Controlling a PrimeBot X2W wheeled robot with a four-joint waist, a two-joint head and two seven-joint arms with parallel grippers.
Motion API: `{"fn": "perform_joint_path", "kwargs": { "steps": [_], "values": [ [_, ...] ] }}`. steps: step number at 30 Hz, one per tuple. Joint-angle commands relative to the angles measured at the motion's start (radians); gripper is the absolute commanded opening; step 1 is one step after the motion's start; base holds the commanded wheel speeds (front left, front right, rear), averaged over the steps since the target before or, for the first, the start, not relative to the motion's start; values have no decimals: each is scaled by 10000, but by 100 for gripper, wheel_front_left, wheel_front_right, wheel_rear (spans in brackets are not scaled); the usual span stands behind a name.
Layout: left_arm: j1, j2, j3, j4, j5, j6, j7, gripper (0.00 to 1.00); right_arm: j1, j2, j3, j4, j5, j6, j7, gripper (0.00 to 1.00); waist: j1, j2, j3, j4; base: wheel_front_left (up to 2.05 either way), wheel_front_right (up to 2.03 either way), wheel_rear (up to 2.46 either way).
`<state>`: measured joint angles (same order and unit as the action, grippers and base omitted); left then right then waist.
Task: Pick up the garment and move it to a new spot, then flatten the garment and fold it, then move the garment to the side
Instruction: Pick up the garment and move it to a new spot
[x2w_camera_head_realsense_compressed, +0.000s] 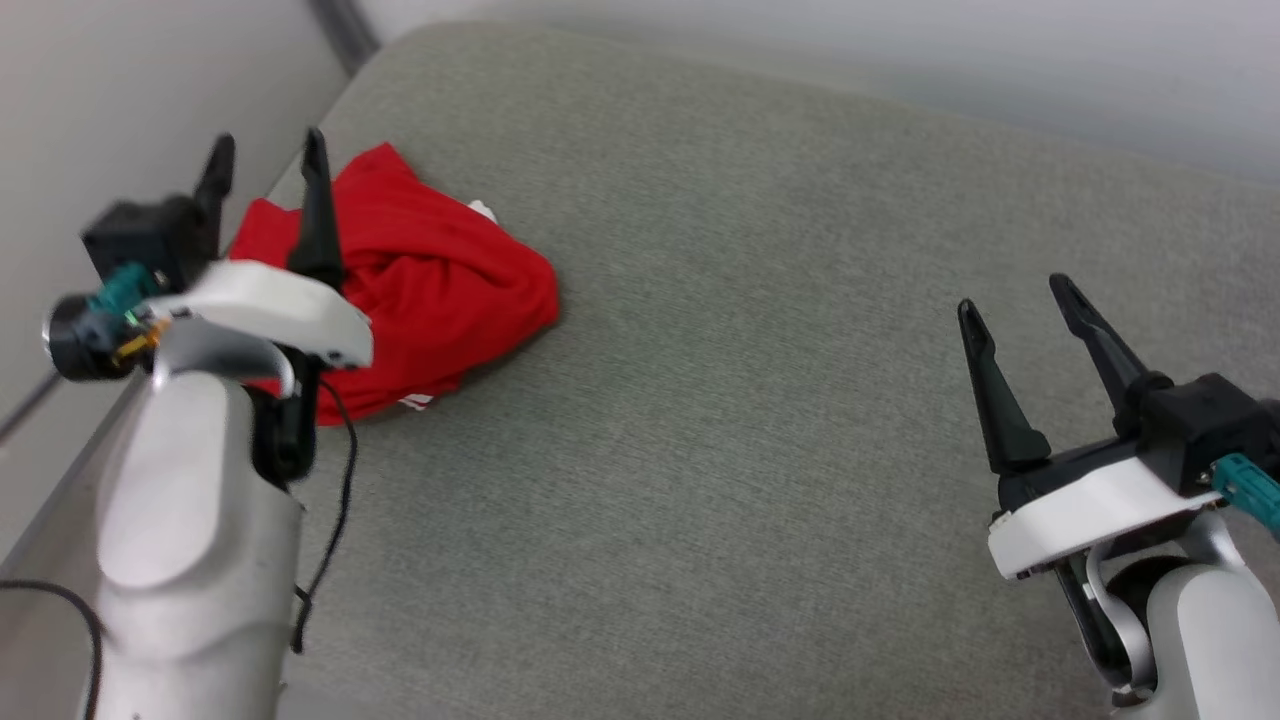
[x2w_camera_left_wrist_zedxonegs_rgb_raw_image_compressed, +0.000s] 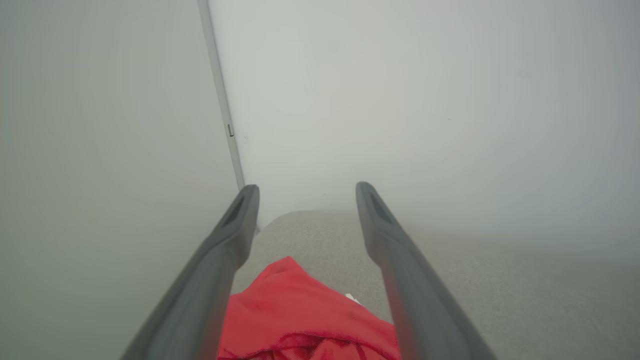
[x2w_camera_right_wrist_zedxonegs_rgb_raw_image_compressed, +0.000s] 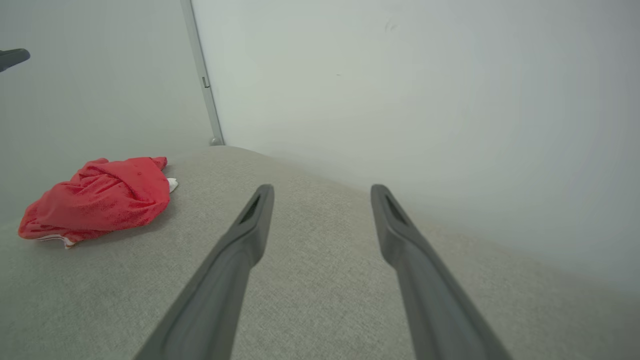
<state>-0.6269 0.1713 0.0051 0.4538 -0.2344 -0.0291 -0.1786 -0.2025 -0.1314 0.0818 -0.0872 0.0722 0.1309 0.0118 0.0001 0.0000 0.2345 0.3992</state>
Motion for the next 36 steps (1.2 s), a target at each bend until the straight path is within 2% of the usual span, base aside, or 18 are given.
{"fn": "perform_joint_path", "kwargs": {
  "steps": [1,7,13,14,15,16,21,22,23,24,26,28,33,36],
  "values": [
    [-480,207,33,220,-70,-134,394,100,-313,-74,62,-24,79,-3,-69,100,-1,0,966,-955,0,0,0],
    [-2014,1279,198,1605,-731,-654,3244,100,-871,-7,46,276,230,-3,-464,100,-1,0,1918,-2003,0,0,0],
    [-2398,2317,336,3094,-1272,-754,6491,100,-1215,171,99,822,390,-3,-881,100,-1,0,2430,-2765,0,0,0],
    [-2398,2317,336,3094,-1272,-754,6491,100,-1215,171,99,822,390,-3,-881,100,-1,0,2430,-2765,0,0,0],
    [-2371,2567,410,3489,-1476,-755,7431,100,-1330,216,165,956,420,-3,-1020,100,-1,0,2567,-2955,0,0,0],
    [-2371,2567,410,3489,-1476,-755,7431,100,-1330,216,165,956,420,-3,-1020,100,-1,0,2567,-2955,0,0,0],
    [-1869,2522,540,4321,-1915,-634,9136,100,-1498,248,187,1284,501,-3,-1253,100,-1,0,2717,-3189,0,0,0],
    [-1805,2485,655,4317,-2026,-547,9082,76,-1539,253,203,1335,502,-3,-1290,100,-1,0,2732,-3212,0,0,0],
    [-1752,2425,773,4260,-2132,-479,8886,31,-1547,259,210,1384,507,-3,-1312,100,-1,0,2738,-3233,0,0,0],
    [-1671,2323,849,4301,-2255,-451,8882,0,-1549,258,215,1430,522,-3,-1328,100,-1,0,2730,-3251,0,0,0],
    [-1507,2192,903,4318,-2357,-421,8789,0,-1562,258,196,1518,548,-3,-1371,100,-1,0,2645,-3244,0,0,0],
    [-1520,2344,921,4163,-2237,-308,8381,0,-1582,250,204,1602,568,-3,-1406,100,-1,0,2488,-3216,0,0,0],
    [-1965,2752,772,3561,-1629,41,6626,0,-1329,206,177,1789,624,-3,-1416,100,-1,0,1818,-3012,0,0,0],
    [-2307,2613,639,3227,-1398,103,5376,0,-1102,196,58,1843,652,-5,-1388,100,-1,0,1284,-2822,0,0,0]
  ]
}}
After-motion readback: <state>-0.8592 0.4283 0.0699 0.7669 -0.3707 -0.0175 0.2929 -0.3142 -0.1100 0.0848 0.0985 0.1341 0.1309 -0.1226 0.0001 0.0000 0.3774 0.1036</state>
